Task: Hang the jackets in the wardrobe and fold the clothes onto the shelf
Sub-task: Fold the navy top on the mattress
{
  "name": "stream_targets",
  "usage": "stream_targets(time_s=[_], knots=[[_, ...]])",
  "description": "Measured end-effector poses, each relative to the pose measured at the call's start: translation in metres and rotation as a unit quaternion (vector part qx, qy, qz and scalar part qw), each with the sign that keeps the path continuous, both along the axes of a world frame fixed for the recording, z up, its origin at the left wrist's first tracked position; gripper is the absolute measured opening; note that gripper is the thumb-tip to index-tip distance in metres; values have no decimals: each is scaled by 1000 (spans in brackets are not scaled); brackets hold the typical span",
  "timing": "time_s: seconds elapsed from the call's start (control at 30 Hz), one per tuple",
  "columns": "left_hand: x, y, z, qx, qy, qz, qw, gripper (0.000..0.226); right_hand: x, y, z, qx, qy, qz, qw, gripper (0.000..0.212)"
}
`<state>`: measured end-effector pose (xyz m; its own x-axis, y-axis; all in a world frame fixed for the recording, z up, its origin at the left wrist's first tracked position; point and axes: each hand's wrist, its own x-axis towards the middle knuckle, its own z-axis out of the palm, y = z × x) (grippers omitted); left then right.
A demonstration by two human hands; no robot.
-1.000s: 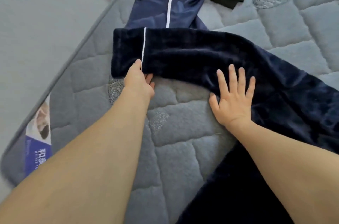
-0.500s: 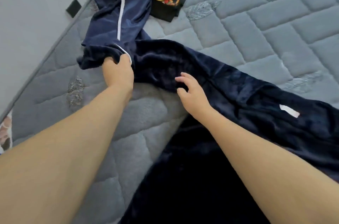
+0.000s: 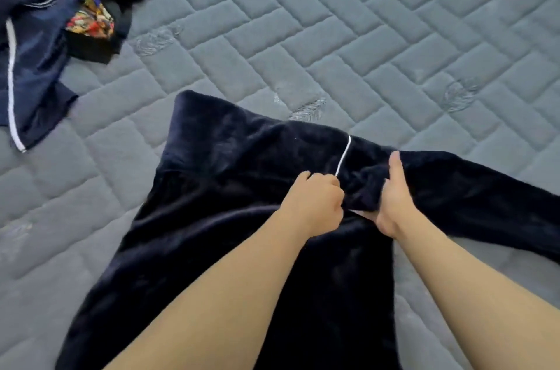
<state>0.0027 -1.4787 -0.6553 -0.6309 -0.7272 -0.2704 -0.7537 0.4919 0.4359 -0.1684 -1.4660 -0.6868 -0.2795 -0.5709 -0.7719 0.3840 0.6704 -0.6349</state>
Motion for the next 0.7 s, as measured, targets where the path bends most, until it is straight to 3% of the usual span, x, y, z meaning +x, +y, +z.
stream_targets(time_s=[0.1, 0.13, 0.23, 0.27, 0.33, 0.43, 0.53, 0.6, 0.7], knots=[[8, 2, -20, -67, 70, 149, 984, 26, 3, -2, -13, 33, 87, 25, 995, 41], [16, -3, -26, -61, 45, 182, 980, 35, 3, -2, -20, 37, 122, 22, 992, 33], [47, -18, -48, 94, -136, 206, 965, 58, 0, 2, -31, 38, 191, 41, 980, 20], [49, -22, -54, 115, -193, 192, 955, 63, -6, 4, -31, 30, 196, 42, 979, 22], [33, -21, -58, 68, -250, 181, 949, 71, -28, 10, -30, 12, 184, 3, 983, 20], [-31, -6, -46, -54, -156, 188, 968, 58, -92, 29, -24, 12, 233, -70, 970, 7], [-104, 21, -39, -87, -103, 94, 986, 63, -178, 64, -18, 64, 327, -101, 937, 11], [-152, 36, -36, -109, -90, 32, 989, 63, -236, 91, -17, 137, 364, -139, 911, 4], [-227, 61, -35, -76, -45, -69, 994, 56, -315, 133, -14, 238, 358, -208, 878, 47]])
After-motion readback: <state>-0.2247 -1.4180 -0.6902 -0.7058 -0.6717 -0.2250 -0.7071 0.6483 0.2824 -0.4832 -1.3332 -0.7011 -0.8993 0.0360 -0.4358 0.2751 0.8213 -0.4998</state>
